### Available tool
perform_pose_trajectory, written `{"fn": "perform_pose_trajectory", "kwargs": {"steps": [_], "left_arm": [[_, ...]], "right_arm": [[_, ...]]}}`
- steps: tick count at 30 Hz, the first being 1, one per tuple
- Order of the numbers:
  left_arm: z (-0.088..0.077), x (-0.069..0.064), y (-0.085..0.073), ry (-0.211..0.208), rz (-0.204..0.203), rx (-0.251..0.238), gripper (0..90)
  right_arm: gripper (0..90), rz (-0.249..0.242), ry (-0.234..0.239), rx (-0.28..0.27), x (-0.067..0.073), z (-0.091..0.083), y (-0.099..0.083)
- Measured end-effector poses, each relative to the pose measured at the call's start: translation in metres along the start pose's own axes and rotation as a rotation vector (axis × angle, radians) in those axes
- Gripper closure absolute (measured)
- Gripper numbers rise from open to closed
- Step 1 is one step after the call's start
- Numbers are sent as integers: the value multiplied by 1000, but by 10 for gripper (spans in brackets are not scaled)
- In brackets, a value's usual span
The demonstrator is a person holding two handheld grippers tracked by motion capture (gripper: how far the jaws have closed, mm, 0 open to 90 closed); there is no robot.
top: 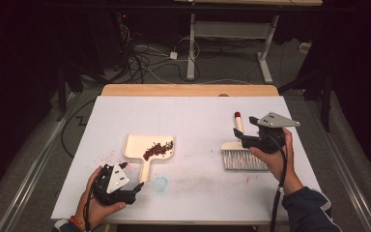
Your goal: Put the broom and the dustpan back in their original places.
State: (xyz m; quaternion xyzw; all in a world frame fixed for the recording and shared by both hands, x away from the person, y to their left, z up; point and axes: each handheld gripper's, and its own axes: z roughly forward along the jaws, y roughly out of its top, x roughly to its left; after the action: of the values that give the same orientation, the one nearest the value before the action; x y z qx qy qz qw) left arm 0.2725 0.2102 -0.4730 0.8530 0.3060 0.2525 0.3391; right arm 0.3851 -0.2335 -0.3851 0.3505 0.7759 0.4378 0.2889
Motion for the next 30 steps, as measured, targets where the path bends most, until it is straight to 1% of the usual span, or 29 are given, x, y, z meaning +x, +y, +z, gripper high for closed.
{"fn": "perform_pose_trajectory", "kwargs": {"steps": [4,8,10,16,18,20,24,27,30], "left_arm": [[0,0,0,2,4,2,170],[0,0,0,2,2,3,170],[0,0,0,1,0,4,170],[1,0,0,0,0,4,170],[1,0,0,1,-1,4,170],[1,0,0,3,0,4,170],[1,0,0,1,2,4,170],[2,-1,0,0,4,5,170],[2,-1,0,-1,4,7,170]], "right_arm": [[295,-12,1,-3,1,-7,-2],[294,-38,-2,-6,4,-14,-5],[293,-45,-9,-6,5,-17,-6],[291,-69,-8,-12,8,-25,-12],[295,-76,-1,-17,8,-27,-14],[300,-82,-6,-18,9,-29,-17],[304,-86,6,-26,8,-33,-24],[302,-91,4,-32,9,-36,-28],[319,-113,4,-33,10,-40,-32]]}}
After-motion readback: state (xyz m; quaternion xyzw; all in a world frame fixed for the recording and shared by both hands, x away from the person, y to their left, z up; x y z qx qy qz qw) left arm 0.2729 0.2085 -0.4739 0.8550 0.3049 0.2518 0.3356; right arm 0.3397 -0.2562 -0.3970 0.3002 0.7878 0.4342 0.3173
